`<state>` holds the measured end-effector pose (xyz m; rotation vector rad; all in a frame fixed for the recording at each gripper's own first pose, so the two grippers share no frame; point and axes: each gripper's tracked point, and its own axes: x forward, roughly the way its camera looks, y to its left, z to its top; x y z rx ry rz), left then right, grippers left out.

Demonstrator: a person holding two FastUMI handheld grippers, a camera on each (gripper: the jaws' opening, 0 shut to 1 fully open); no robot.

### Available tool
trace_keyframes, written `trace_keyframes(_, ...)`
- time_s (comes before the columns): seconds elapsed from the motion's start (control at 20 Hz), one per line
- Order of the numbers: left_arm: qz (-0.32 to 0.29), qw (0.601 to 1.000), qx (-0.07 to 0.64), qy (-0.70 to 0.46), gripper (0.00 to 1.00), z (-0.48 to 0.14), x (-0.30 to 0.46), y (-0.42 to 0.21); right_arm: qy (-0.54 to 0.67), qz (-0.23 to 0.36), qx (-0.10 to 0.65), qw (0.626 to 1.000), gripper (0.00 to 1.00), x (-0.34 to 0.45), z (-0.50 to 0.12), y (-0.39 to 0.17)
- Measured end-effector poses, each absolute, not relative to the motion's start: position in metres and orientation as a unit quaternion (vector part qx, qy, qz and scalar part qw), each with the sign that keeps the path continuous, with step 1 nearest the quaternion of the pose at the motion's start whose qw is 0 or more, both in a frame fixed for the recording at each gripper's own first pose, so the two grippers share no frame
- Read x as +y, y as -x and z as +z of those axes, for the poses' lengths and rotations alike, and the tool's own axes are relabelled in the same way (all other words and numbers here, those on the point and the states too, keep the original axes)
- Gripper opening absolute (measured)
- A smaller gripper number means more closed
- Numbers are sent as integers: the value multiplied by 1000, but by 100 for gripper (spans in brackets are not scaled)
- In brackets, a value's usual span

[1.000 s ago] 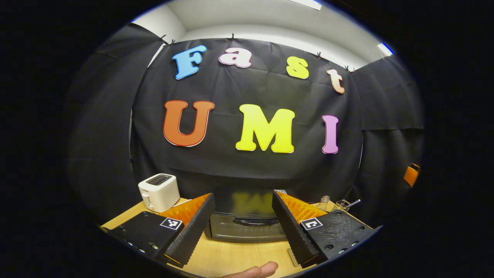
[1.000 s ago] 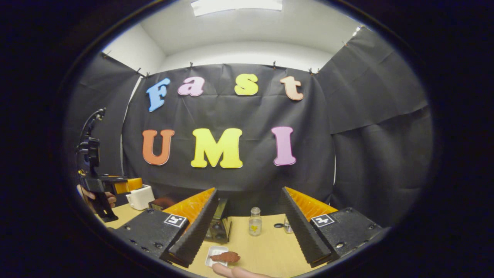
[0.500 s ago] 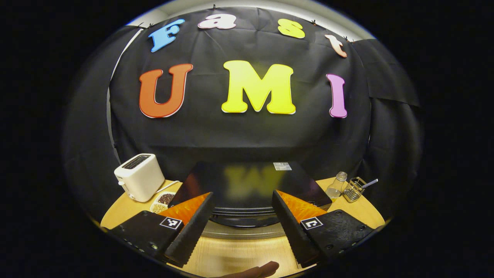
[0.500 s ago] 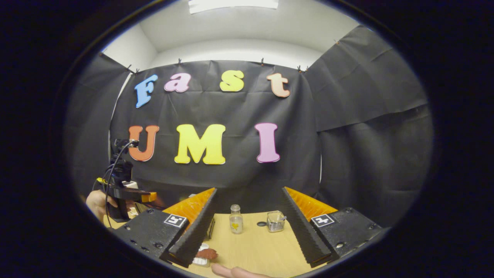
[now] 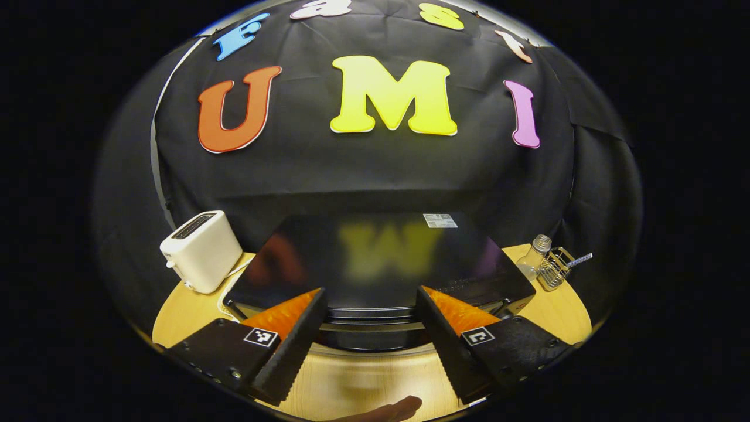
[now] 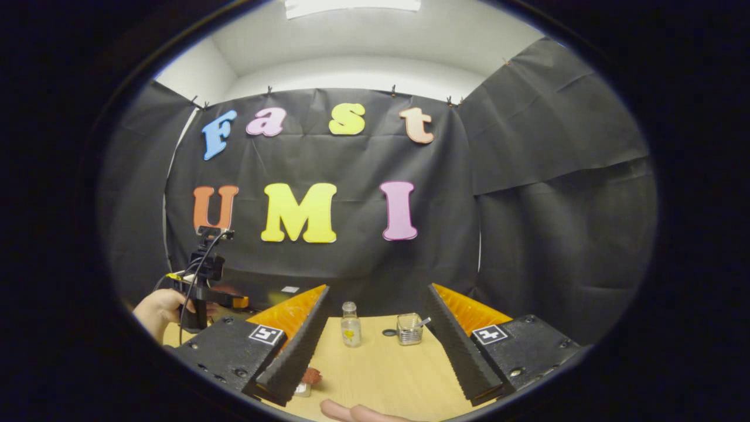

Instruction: Open the electric oven with the left hand, put the food in, and close the electric oven.

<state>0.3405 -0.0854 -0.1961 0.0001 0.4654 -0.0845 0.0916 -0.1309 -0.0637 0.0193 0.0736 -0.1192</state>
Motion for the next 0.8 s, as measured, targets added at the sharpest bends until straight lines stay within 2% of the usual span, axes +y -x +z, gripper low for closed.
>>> trace_keyframes(0.25, -50, 970, 237, 0, 98, -197, -86, -328, -17, -62, 33, 997, 100, -133, -62, -76)
trace_keyframes(0.8, -49, 979, 199, -2, 99, -208, -84, -273, -6, -53, 40, 998, 100, -122, -75, -35)
